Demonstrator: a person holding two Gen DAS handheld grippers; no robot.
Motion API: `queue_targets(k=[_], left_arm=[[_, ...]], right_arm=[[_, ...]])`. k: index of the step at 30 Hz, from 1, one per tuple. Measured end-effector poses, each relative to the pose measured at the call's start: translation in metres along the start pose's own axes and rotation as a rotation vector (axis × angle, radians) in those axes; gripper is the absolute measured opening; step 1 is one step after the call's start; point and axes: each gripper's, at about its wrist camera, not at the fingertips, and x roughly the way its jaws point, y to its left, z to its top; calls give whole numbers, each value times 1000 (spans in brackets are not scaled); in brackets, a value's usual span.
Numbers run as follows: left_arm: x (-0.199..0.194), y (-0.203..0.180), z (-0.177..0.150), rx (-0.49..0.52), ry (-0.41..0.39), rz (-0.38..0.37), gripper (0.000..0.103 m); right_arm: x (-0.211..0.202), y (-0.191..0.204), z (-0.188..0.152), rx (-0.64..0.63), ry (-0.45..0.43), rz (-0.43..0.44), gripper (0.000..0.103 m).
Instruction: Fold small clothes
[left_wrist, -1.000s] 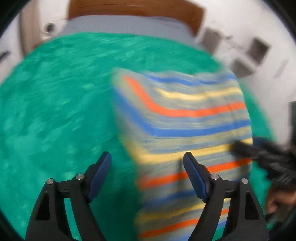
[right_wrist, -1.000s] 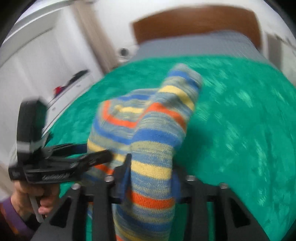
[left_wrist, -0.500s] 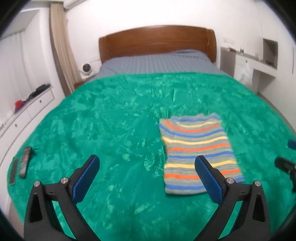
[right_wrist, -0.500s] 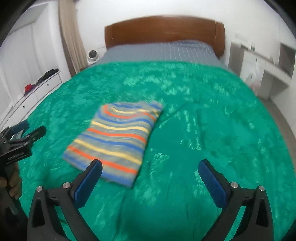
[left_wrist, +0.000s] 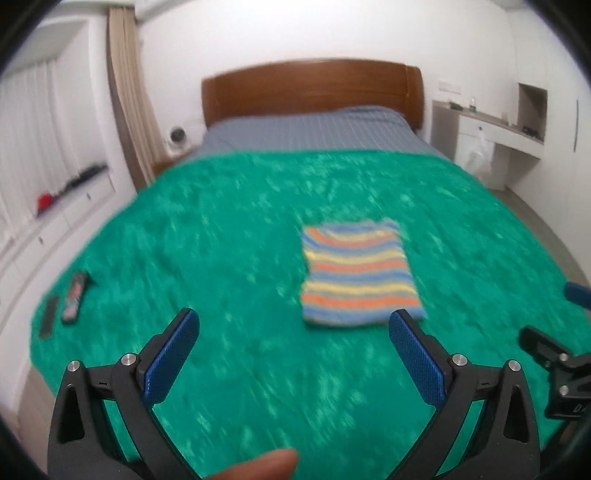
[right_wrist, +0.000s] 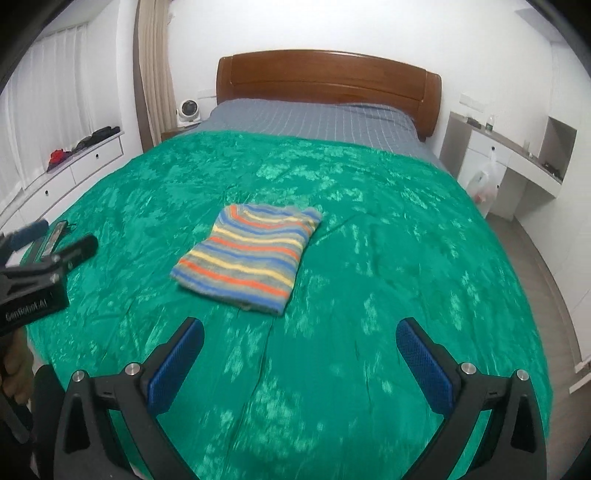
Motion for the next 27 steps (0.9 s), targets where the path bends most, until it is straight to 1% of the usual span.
queue_targets(k=[1,3,6,11,15,19,27], left_arm=[[-3,1,-5,-16,17,-10,103],[-9,0,-14,-27,50,-16,103],[-18,-4,-26,-16,93,-1,103],[-33,-9,-31,8,123,-12,103],[-38,-14,-30,22,124,10,103],[-43,-18,-30,40,98,34,103],[-44,-18,-29,28,96,40,103]], right_arm=[[-5,1,-3,5,11,19,102],[-15,4,-10,8,25,30,102],[-28,7,-18,17,30,10,102],[-47,10,-26,26,27,-31,102],[-54,14,-27,8,24,-58,102],[-56,13,-27,5,23,-71,102],[-55,7,-30,12,28,-94,102]])
